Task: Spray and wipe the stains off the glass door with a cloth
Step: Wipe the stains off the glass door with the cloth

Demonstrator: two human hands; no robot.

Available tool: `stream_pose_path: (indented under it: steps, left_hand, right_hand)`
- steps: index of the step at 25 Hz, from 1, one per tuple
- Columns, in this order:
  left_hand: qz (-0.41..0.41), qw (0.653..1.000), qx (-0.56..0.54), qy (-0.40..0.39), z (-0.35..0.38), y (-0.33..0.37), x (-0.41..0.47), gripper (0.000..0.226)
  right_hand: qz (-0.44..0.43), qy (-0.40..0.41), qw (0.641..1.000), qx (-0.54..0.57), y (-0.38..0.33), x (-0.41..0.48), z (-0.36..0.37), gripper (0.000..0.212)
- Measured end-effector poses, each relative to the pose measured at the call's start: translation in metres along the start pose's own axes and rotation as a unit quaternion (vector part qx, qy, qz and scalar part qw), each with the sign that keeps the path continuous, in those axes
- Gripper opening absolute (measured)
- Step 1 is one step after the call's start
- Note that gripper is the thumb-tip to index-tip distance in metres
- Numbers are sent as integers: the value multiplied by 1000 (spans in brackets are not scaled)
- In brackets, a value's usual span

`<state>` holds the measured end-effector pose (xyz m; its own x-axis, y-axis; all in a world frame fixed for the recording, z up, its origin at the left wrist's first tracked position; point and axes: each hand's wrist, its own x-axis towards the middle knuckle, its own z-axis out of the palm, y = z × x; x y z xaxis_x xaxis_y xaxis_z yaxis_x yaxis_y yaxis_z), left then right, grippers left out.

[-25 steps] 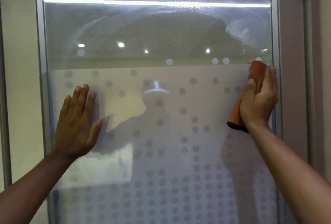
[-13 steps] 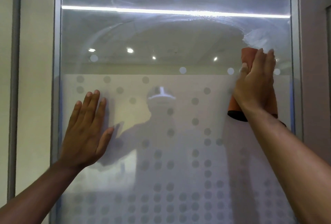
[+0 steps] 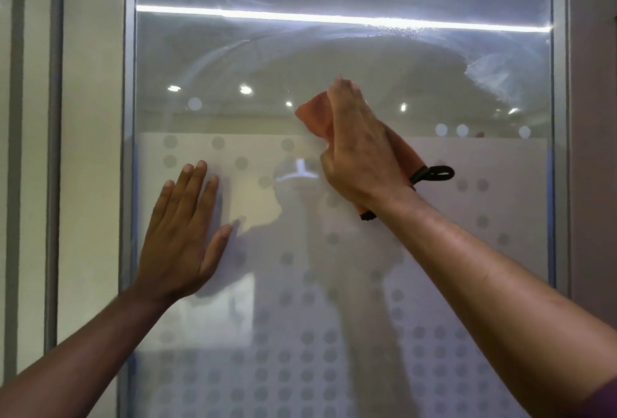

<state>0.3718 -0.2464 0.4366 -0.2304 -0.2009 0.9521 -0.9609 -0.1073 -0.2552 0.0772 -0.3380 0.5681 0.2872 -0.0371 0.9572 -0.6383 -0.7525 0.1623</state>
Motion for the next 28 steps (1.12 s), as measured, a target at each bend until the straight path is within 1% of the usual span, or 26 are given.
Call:
stream_pose_path:
  steps: [1, 2, 3, 4, 5, 7, 8, 10, 12, 15, 19, 24, 28]
  left_hand:
    - [6, 1000, 3, -2, -2, -3, 0, 80]
    - [15, 1000, 7, -7, -5, -6, 0, 79]
    - [23, 1000, 11, -12, -7, -10, 0, 79]
    - [24, 1000, 15, -13, -10, -14, 1, 79]
    - [14, 1000, 19, -9, -13, -20, 2, 79]
    - [-23, 999, 25, 5, -20, -34, 3, 79]
    - [-38, 999, 26, 12, -22, -40, 3, 79]
    - [-44, 998, 32, 18, -25, -51, 3, 79]
    - [-33, 999, 37, 21, -25, -55, 1, 79]
    - [-33, 999, 31, 24, -21, -56, 0, 79]
    - [-25, 999, 21, 33, -17, -62, -3, 78]
    - [-14, 999, 0, 46, -17, -64, -5, 78]
    - [-21, 996, -52, 65, -20, -60, -12, 82]
  right_hand:
    - [-12, -6, 1000, -22, 9, -5, -5, 74]
    - [-10, 4, 998, -59, 18, -10, -10, 71]
    - [16, 25, 995, -92, 29, -15, -14, 68]
    - [64, 56, 991, -104, 40, -16, -19, 66]
    - [124, 87, 984, -95, 48, -16, -23, 66]
    - [238, 137, 961, -43, 55, -10, -29, 67]
    - [276, 154, 949, -20, 53, -5, -31, 66]
    - [307, 166, 937, -13, 41, 8, -29, 66]
    - [275, 151, 949, -25, 24, 21, -20, 67]
    - [184, 115, 975, -36, -2, 48, -8, 68]
    - [80, 81, 992, -45, -49, 87, 11, 66]
    - [-55, 38, 994, -91, -109, 106, 38, 63]
    - [-154, -12, 983, -94, -133, 89, 63, 64]
